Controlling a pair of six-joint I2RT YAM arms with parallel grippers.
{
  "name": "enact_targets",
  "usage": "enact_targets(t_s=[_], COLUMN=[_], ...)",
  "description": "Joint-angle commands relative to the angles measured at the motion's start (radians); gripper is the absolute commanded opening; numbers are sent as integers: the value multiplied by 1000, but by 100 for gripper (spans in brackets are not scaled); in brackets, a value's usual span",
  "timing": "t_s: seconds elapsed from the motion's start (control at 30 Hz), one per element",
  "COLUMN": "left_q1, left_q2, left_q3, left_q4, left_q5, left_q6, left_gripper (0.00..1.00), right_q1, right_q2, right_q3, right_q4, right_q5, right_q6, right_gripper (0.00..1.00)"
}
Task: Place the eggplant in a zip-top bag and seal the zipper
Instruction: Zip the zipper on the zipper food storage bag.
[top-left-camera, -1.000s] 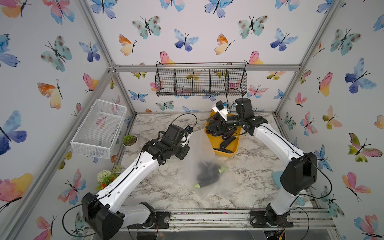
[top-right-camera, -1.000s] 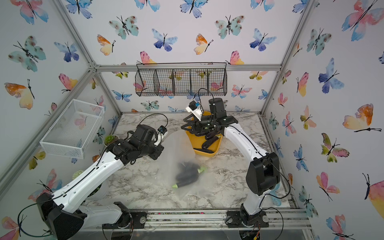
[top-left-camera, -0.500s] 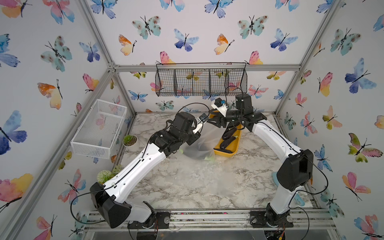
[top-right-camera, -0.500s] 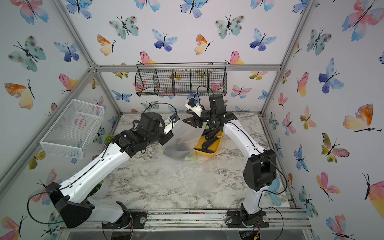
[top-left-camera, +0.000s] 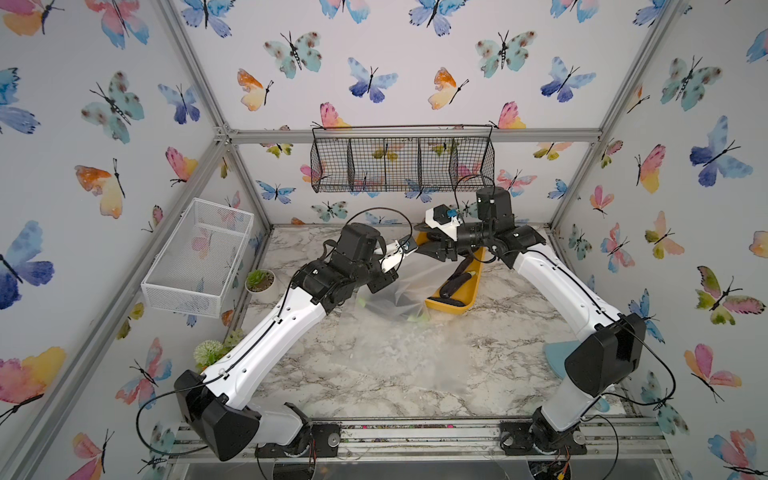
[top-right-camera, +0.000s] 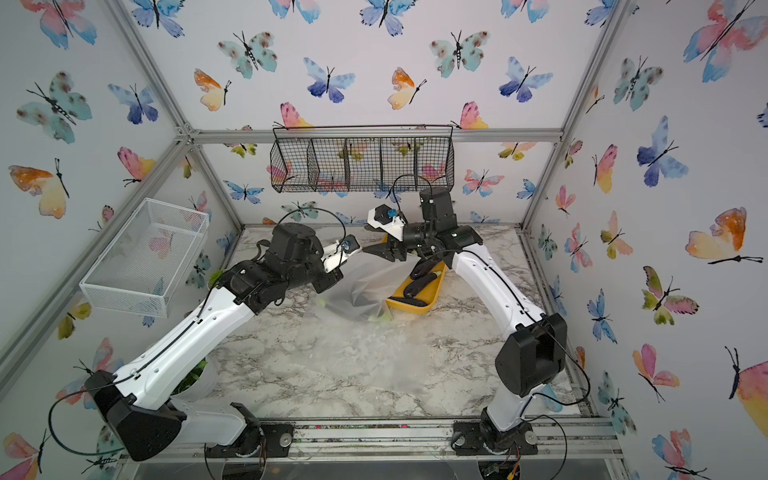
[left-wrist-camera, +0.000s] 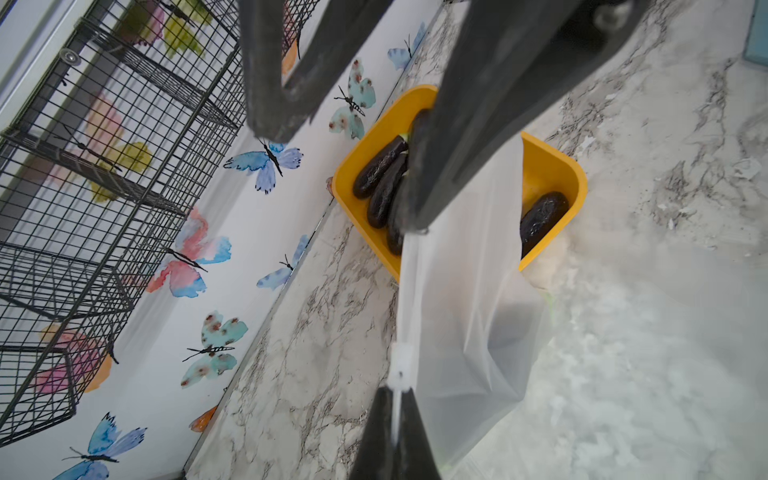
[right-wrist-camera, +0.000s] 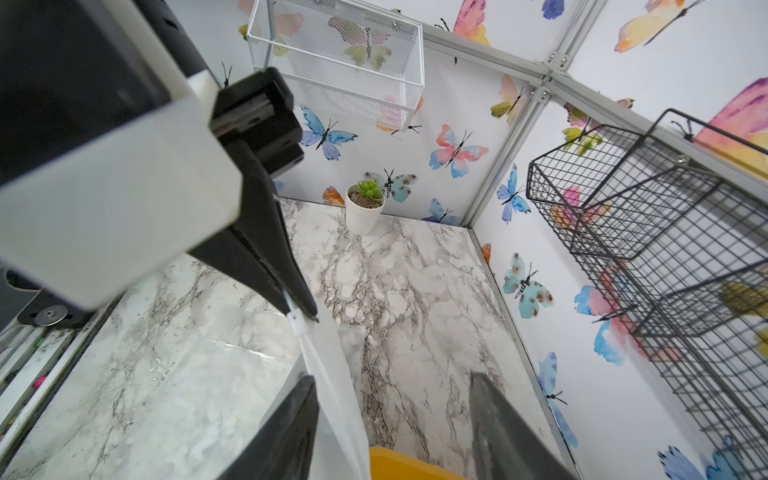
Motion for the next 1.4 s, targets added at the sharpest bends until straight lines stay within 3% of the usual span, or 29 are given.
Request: enact_targets(t_s=[0.0,0.43,1.37], left_q1=[14,41,94], left_q2=[-32,-66,-101], left_q3=[-14,-76,-127], left_q4=[27,68,108], left_q5=[106,125,193], left_q6=[14,-3,-5], left_gripper=[0,0,0], right_q1=[25,78,158], right_q2=[20,49,80], right_q3=[2,-3,8], right_q4=[-28,-97,-88], right_q5=[-33,-45,-37], right_q6=[-37,-63,-48], right_gripper=[57,40,33])
